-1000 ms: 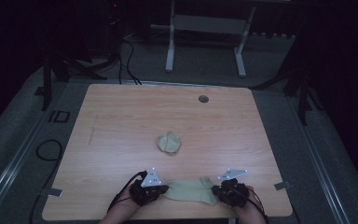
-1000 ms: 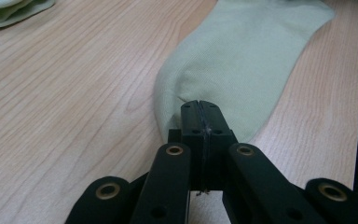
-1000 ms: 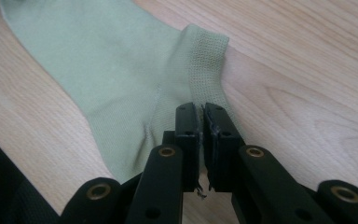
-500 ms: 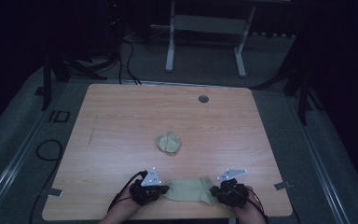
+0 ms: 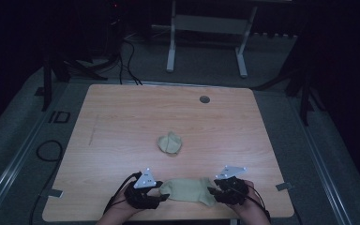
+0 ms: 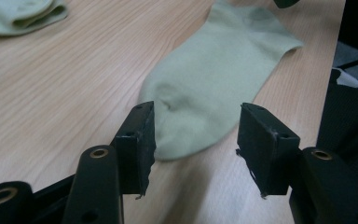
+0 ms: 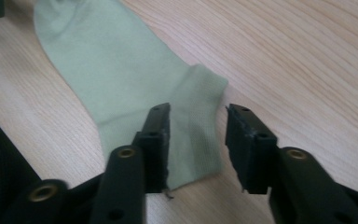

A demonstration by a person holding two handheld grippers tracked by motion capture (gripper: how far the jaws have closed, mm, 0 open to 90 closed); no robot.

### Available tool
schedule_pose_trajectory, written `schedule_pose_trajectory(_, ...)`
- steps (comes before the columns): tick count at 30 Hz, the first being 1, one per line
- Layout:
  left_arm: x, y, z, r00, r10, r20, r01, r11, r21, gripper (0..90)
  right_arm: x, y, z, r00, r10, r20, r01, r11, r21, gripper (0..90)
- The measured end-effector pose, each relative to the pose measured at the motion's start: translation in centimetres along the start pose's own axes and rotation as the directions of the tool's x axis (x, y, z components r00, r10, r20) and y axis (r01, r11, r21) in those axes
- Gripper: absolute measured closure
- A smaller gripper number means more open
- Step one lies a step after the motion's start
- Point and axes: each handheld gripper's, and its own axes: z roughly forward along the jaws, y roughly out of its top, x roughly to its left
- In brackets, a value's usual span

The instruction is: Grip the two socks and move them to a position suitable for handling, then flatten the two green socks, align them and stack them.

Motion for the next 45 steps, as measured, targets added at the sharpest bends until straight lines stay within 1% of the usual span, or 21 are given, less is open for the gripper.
schedule_pose_trajectory(2, -0.1, -0.2, -0.6, 0.9999, 0.000, -0.010, 0.000, 1.0000, -0.005, 44.1, 0.0, 0.4, -0.1, 1.0000, 0.004, -0.007, -0.004, 1.000, -0.016, 54.4)
schedule_pose_trajectory(4, -0.2, -0.4, -1.1, 0.9997, 0.010, -0.021, -0.010, 0.9999, -0.013, 43.8, 0.1, 0.9, -0.2, 0.9999, -0.007, -0.013, 0.007, 0.999, -0.032, 50.2)
schedule_pose_trajectory(6, -0.2, -0.5, -1.7, 0.9995, 0.014, -0.030, -0.015, 0.9997, -0.017, 43.2, 0.1, 1.4, -0.1, 0.9998, -0.015, -0.015, 0.014, 0.999, -0.033, 47.7)
schedule_pose_trajectory(8, -0.1, -0.9, -2.3, 0.9992, 0.003, -0.040, -0.005, 0.9994, -0.033, 42.5, 0.0, 1.8, 0.0, 0.9998, -0.018, -0.012, 0.018, 0.999, -0.035, 45.7)
schedule_pose_trajectory(9, -0.1, -1.2, -2.8, 0.9984, 0.004, -0.056, -0.006, 0.9993, -0.037, 42.4, -0.1, 2.1, 0.0, 0.9997, -0.018, -0.015, 0.018, 0.999, -0.034, 44.1)
schedule_pose_trajectory(13, 0.0, -1.5, -3.2, 0.9976, 0.009, -0.069, -0.012, 0.9990, -0.044, 42.4, -0.3, 2.6, 0.2, 0.9998, -0.014, -0.013, 0.013, 0.999, -0.035, 42.4)
schedule_pose_trajectory(14, 0.1, -2.1, -3.7, 0.9976, -0.006, -0.068, 0.002, 0.9984, -0.057, 42.4, -0.4, 2.7, 0.3, 0.9997, -0.016, -0.016, 0.016, 0.999, -0.033, 40.9)
schedule_pose_trajectory(15, 0.2, -2.4, -3.9, 0.9974, -0.008, -0.072, 0.004, 0.9982, -0.060, 40.7, -0.6, 3.2, 0.7, 0.9995, -0.022, -0.024, 0.022, 0.999, -0.027, 39.2)
schedule_pose_trajectory(16, 0.2, -2.6, -4.0, 0.9969, -0.017, -0.076, 0.012, 0.9981, -0.060, 40.7, -0.6, 3.4, 0.9, 0.9993, -0.022, -0.029, 0.021, 0.999, -0.025, 38.9)
schedule_pose_trajectory(18, 0.5, -2.9, -4.2, 0.9970, -0.027, -0.072, 0.022, 0.9973, -0.070, 40.7, -0.8, 3.8, 1.2, 0.9991, -0.025, -0.034, 0.024, 0.999, -0.023, 38.7)
schedule_pose_trajectory(20, 0.7, -3.0, -4.2, 0.9959, -0.037, -0.083, 0.031, 0.9971, -0.070, 40.7, -0.8, 4.3, 1.4, 0.9987, -0.022, -0.045, 0.021, 0.999, -0.027, 38.6)
schedule_pose_trajectory(23, 0.8, -3.1, -4.1, 0.9960, -0.038, -0.081, 0.032, 0.9970, -0.070, 40.8, -0.8, 5.2, 1.8, 0.9986, -0.031, -0.043, 0.030, 0.999, -0.025, 40.3)
schedule_pose_trajectory(29, 0.8, -3.4, -3.8, 0.9965, -0.041, -0.072, 0.036, 0.9971, -0.067, 40.8, -1.1, 7.8, 2.6, 0.9983, -0.046, -0.035, 0.045, 0.998, -0.033, 42.0)
schedule_pose_trajectory(30, 0.8, -3.4, -3.8, 0.9965, -0.041, -0.072, 0.036, 0.9971, -0.067, 40.7, -1.1, 7.8, 2.6, 0.9983, -0.046, -0.035, 0.045, 0.998, -0.033, 42.0)
schedule_pose_trajectory(31, 0.9, -3.4, -3.8, 0.9958, -0.043, -0.081, 0.037, 0.9966, -0.073, 40.7, -1.1, 8.4, 2.7, 0.9980, -0.052, -0.037, 0.050, 0.998, -0.034, 42.2)
schedule_pose_trajectory(32, 0.9, -3.4, -3.8, 0.9956, -0.044, -0.083, 0.038, 0.9966, -0.074, 40.8, -1.1, 9.4, 2.9, 0.9976, -0.060, -0.035, 0.058, 0.998, -0.037, 43.3)
schedule_pose_trajectory(34, 1.0, -3.4, -3.8, 0.9938, -0.055, -0.097, 0.048, 0.9964, -0.070, 40.8, -1.1, 10.6, 3.3, 0.9966, -0.071, -0.040, 0.070, 0.997, -0.041, 45.0)
schedule_pose_trajectory(36, 1.2, -3.5, -3.7, 0.9928, -0.065, -0.101, 0.059, 0.9961, -0.065, 40.8, -1.0, 11.8, 3.8, 0.9960, -0.076, -0.047, 0.074, 0.997, -0.037, 45.7)
schedule_pose_trajectory(37, 1.2, -3.6, -3.7, 0.9928, -0.065, -0.101, 0.059, 0.9964, -0.062, 40.8, -1.0, 12.5, 4.1, 0.9960, -0.079, -0.042, 0.078, 0.996, -0.037, 47.5)
schedule_pose_trajectory(39, 1.3, -3.6, -3.7, 0.9930, -0.066, -0.098, 0.061, 0.9964, -0.060, 40.8, -1.0, 13.4, 4.6, 0.9964, -0.069, -0.049, 0.067, 0.997, -0.041, 47.5)
schedule_pose_trajectory(45, 1.1, -3.6, -3.7, 0.9936, -0.056, -0.098, 0.050, 0.9969, -0.060, 40.8, -0.9, 16.2, 6.6, 0.9969, -0.067, -0.040, 0.066, 0.998, -0.023, 47.6)
